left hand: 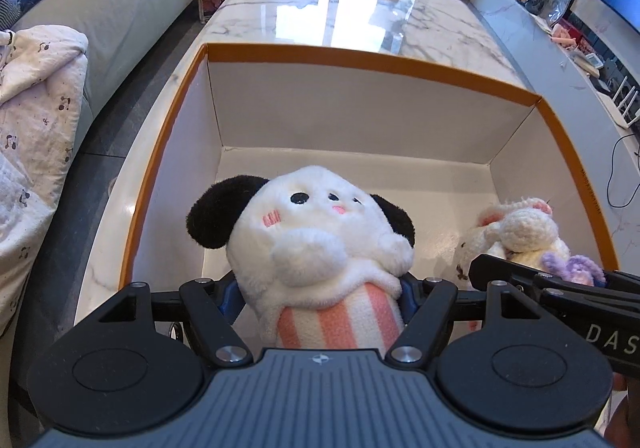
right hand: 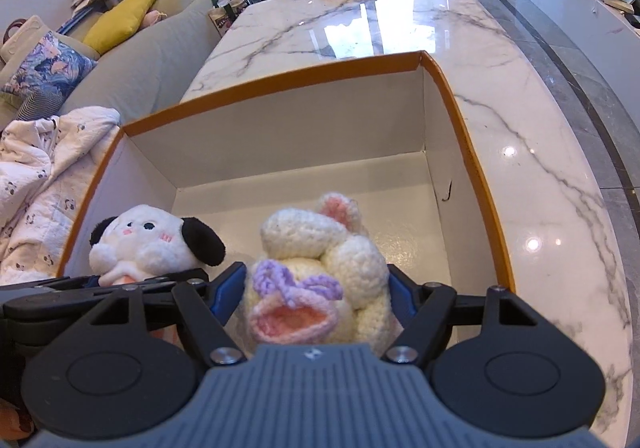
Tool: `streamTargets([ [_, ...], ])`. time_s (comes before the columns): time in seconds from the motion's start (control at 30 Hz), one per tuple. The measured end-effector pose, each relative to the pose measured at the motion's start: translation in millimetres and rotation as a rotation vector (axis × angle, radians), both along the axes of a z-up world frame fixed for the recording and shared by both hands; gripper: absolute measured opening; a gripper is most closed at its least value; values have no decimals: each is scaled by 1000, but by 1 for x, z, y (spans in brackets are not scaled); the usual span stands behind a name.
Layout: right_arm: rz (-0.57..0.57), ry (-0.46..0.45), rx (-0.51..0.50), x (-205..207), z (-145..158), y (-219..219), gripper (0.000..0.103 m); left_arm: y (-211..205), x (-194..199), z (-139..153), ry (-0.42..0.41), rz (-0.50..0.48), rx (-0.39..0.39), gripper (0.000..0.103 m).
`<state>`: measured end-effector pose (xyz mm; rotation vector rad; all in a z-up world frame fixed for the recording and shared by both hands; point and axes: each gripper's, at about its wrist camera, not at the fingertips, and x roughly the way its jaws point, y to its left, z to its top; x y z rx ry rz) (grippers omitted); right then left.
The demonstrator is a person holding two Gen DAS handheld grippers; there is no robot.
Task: Organize objects
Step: 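Lower both plushes into the box and open both tools, then withdraw both tools from the box back toward the remaining items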
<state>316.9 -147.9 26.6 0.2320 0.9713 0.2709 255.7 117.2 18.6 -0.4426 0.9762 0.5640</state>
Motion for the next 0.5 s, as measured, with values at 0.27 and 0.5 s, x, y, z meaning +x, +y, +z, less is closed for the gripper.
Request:
streamTargets([
  [0.27,-12,-112,-52,-12,25,-4,102,-5,0,10,-25,1,21,88],
  [0.5,-15,-120,-45,-16,28,-7,102,-15,1,17,-4,-13,134,94],
])
